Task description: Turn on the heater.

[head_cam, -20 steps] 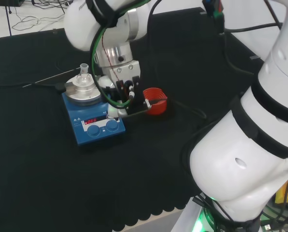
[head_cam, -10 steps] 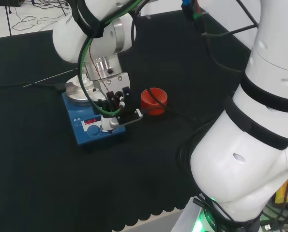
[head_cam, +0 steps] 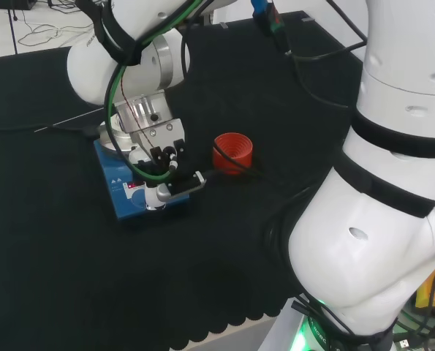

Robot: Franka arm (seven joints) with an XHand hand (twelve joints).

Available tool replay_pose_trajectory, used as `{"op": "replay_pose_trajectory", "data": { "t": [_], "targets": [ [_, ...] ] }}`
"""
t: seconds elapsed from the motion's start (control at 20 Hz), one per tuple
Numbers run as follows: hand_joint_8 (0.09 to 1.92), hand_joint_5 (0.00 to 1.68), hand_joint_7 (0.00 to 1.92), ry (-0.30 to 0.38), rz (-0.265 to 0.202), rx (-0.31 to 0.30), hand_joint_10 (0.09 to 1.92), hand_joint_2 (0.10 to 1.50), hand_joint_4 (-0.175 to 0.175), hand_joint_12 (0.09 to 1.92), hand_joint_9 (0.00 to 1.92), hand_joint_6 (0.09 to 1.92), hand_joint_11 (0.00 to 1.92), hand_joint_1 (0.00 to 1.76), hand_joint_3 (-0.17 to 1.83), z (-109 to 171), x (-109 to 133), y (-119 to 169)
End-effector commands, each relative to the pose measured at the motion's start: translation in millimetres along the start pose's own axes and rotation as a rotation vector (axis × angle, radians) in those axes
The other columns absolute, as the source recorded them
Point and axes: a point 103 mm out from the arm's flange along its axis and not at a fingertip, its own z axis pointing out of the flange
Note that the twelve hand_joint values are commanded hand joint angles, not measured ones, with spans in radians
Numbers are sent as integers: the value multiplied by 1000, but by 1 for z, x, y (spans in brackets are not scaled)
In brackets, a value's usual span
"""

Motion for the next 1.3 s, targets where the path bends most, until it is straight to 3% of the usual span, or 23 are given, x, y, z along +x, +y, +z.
{"op": "replay_pose_trajectory", "data": {
  "t": [0.05, 1.3],
  "targets": [
    [1590, 279, 1568, -9, 2, 23, 1466, 678, -60, 1311, 1670, 588, 1236, 1406, 985, 6, 0, 2],
    [1591, 300, 1571, -14, 3, 30, 1467, 673, -57, 1312, 1673, 555, 1243, 1408, 1002, 14, -5, 11]
  ]
}}
